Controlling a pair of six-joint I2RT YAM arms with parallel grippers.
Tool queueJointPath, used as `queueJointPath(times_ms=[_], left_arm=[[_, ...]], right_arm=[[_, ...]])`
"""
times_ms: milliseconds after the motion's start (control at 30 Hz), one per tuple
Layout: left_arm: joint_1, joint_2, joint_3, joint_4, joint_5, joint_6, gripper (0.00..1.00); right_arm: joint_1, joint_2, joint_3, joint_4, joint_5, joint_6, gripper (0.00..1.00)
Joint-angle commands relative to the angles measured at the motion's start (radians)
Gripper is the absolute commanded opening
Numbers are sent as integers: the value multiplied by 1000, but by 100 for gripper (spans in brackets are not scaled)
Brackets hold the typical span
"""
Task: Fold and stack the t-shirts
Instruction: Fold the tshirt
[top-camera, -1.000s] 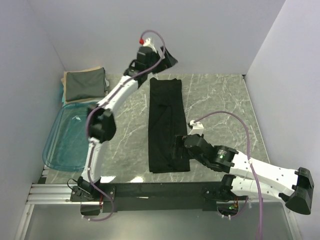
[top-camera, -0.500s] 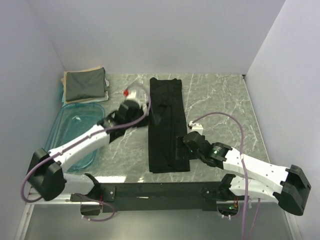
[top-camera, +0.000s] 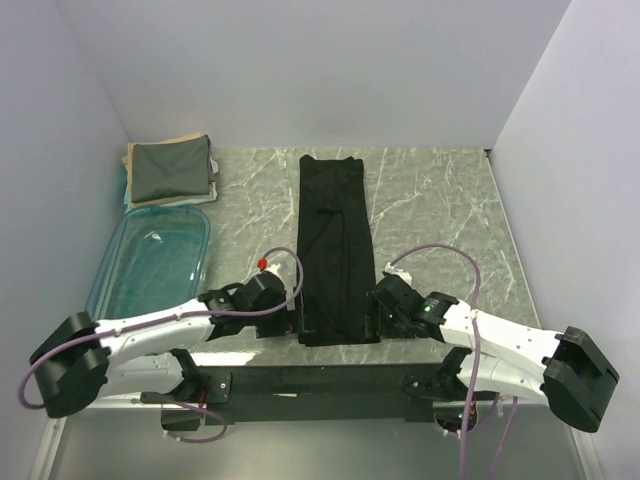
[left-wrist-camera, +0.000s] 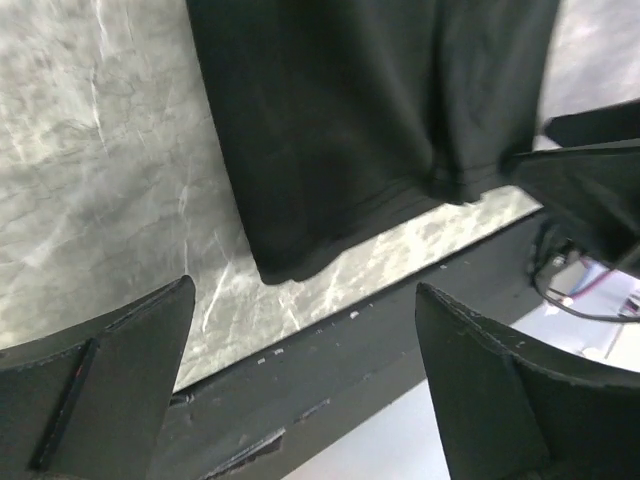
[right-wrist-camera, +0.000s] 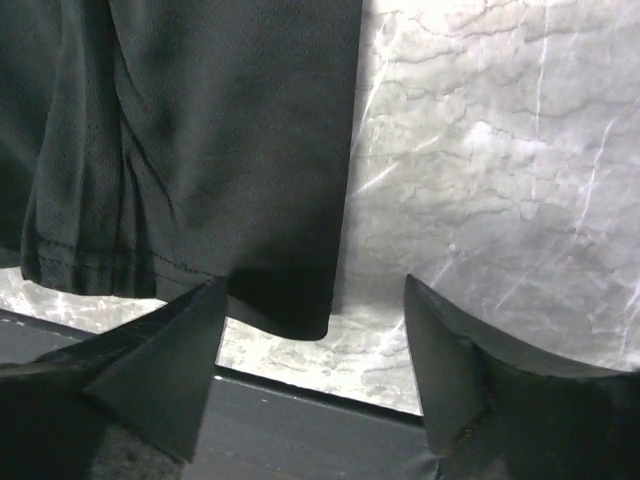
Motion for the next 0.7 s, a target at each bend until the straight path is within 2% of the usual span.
queueJointPath(times_ms=[0, 100, 167, 300, 400, 433, 467, 533, 600, 667], left_arm=[[-26, 60, 28, 60, 11, -52, 96], [-38, 127, 42, 52, -24, -48, 90], [-38, 181, 60, 38, -23, -36, 76], [-49, 253, 91, 34, -32, -29, 64], [-49, 289, 114, 6, -30, -14, 48], [-52, 292, 118, 0, -27, -13, 36], [-55, 295, 121, -3, -23, -11, 32], [-63, 293, 123, -23, -15, -14, 27], [-66, 289, 120, -40, -14, -17, 27], [-67, 290, 109, -42, -18, -25, 18]], right_arm=[[-45, 14, -27, 59, -87, 9, 76], [-60, 22, -41, 107, -140, 0, 65], [-65, 28, -38, 98, -141, -4, 58], [-69, 22, -50, 90, -140, 5, 55], [-75, 20, -56, 93, -144, 11, 50], [-75, 17, -58, 95, -150, 12, 49], [-77, 17, -58, 93, -152, 14, 48], [-75, 22, -59, 93, -155, 19, 47], [-75, 28, -64, 95, -164, 29, 46], [-75, 28, -76, 107, -181, 40, 38]])
